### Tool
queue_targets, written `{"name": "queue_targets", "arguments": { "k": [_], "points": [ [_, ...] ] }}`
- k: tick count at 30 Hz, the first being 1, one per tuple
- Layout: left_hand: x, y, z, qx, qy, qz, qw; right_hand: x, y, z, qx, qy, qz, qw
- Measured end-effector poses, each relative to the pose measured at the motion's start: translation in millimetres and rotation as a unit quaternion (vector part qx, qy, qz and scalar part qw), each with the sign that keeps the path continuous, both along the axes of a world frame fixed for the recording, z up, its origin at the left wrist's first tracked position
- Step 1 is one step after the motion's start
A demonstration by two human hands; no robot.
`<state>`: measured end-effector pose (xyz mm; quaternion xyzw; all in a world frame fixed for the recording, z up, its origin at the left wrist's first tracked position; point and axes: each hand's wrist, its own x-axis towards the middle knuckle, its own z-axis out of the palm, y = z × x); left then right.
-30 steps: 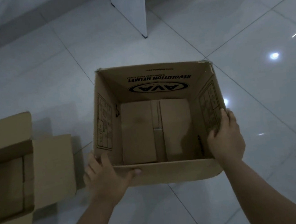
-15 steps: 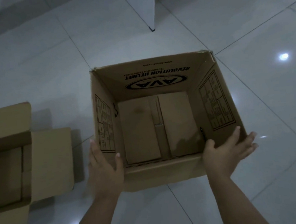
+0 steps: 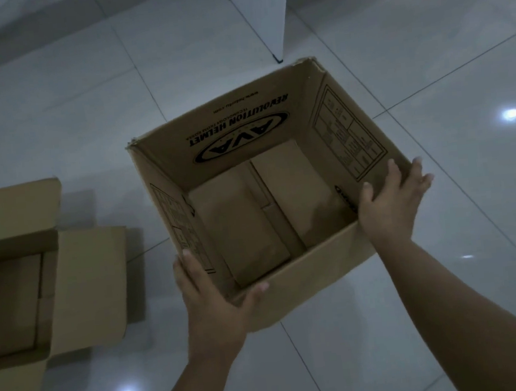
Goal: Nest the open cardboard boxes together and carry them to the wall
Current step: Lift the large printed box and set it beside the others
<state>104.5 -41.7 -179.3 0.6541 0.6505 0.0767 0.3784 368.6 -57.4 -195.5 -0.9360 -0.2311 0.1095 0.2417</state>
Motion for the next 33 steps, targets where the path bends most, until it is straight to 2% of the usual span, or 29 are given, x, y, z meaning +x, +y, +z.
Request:
{"name": "queue_targets", "arguments": {
  "k": [2,4,7,9,13,17,19,23,27,33],
  "points": [
    [2.3,-4.4,0.1,0.029,0.023,-0.016,0.999,-10.5,-1.9,2.5,-0.025,-0.025,0.005,0.999],
    [5.0,-9.2,0.2,0.020,0.030,-0.006,0.999,-34.7,-11.8,1.8,-0.028,-0.016,0.023,0.999],
    [6.5,-8.7,-3.9,0.008,0.031,-0.014,0.999,-69.3,-24.8,-2.1,0.003,0.078,0.043,0.996],
    [5.5,-2.6,-7.4,0.014,0.043,-0.029,0.999,-74.1,-21.3,-3.6,0.007,0.106,0.043,0.993],
    [8.1,8.9,-10.2,0.019,0.044,-0.048,0.998,-67.4,-6.2,-3.9,-0.007,0.093,0.044,0.995],
    [4.8,14.2,-2.4,-0.017,0.028,-0.061,0.998,-68.8,-10.1,3.4,-0.068,0.059,0.046,0.995],
    [-8.4,16.2,6.9,-0.026,0.008,-0.078,0.997,-81.2,-14.2,12.3,-0.069,0.046,0.050,0.995],
    [-59.6,19.2,32.3,0.001,0.023,-0.123,0.992,-136.5,-20.8,35.1,-0.013,0.061,0.128,0.990],
    [-135.5,21.7,59.8,-0.061,0.045,-0.065,0.995,-216.2,-20.2,62.6,-0.010,0.103,0.236,0.966],
    [-253.8,21.1,76.9,-0.153,0.080,-0.008,0.985,-330.3,-11.1,91.4,-0.034,0.158,0.327,0.931]
  ]
}}
